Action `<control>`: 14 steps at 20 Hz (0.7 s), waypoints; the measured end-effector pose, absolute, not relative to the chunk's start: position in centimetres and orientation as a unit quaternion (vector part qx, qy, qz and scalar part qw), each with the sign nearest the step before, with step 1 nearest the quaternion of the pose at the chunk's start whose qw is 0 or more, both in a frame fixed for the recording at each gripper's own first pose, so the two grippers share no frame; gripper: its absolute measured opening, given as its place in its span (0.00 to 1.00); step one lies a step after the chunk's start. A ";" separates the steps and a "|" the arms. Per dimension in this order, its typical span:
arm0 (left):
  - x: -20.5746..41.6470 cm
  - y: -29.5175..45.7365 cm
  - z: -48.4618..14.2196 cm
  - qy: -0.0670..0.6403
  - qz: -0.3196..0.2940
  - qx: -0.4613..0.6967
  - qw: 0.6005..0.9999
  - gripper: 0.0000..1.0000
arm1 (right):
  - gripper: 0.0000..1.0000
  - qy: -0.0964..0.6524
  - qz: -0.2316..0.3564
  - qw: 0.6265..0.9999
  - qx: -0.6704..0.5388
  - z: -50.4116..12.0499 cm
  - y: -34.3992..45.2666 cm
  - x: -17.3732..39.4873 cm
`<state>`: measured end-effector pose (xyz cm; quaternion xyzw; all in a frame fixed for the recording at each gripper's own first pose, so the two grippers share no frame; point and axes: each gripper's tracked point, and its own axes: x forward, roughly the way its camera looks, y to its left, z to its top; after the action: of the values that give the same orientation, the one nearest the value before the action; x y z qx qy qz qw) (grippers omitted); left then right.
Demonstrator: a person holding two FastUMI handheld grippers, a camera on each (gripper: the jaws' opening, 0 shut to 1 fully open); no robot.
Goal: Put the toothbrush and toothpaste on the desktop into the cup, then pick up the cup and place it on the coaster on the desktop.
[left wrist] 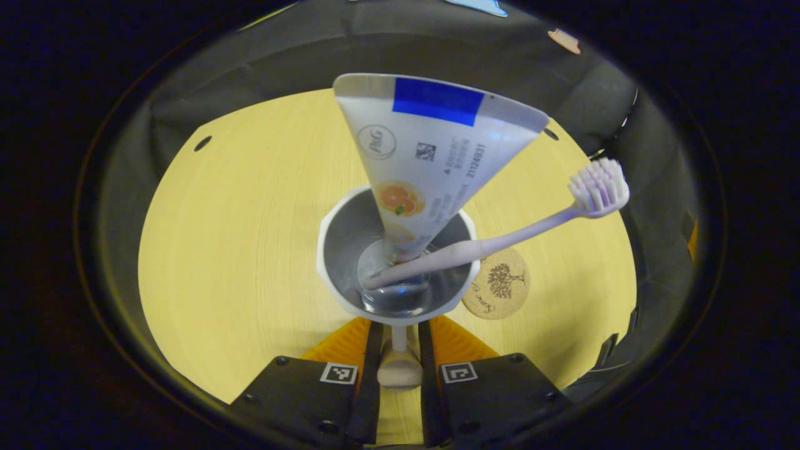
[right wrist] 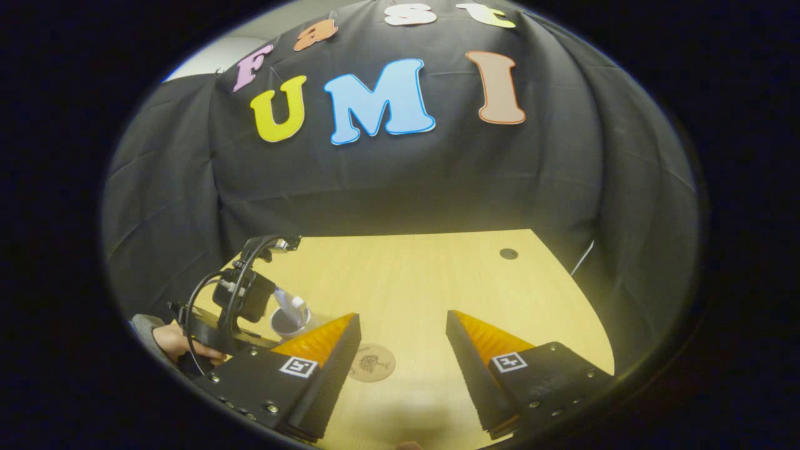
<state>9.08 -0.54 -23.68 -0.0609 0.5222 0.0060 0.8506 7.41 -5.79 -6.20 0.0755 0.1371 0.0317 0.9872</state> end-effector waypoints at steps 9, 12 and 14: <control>8.9 -6.8 -22.0 0.515 -0.051 -0.045 0.855 0.34 | 0.86 0.132 0.017 0.988 0.081 -6.3 -7.2 6.3; 9.1 -8.9 -22.0 0.518 -0.066 -0.041 0.852 0.34 | 0.86 0.136 0.009 0.987 0.085 -6.6 -8.1 5.7; 9.1 -10.0 -22.5 0.523 -0.073 -0.040 0.849 0.34 | 0.86 0.139 0.004 0.986 0.089 -7.0 -8.6 5.4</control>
<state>9.12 -9.97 -22.53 -0.0397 0.5225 -0.0728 0.8486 5.36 -8.63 -7.00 0.0892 0.1392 0.0040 0.9862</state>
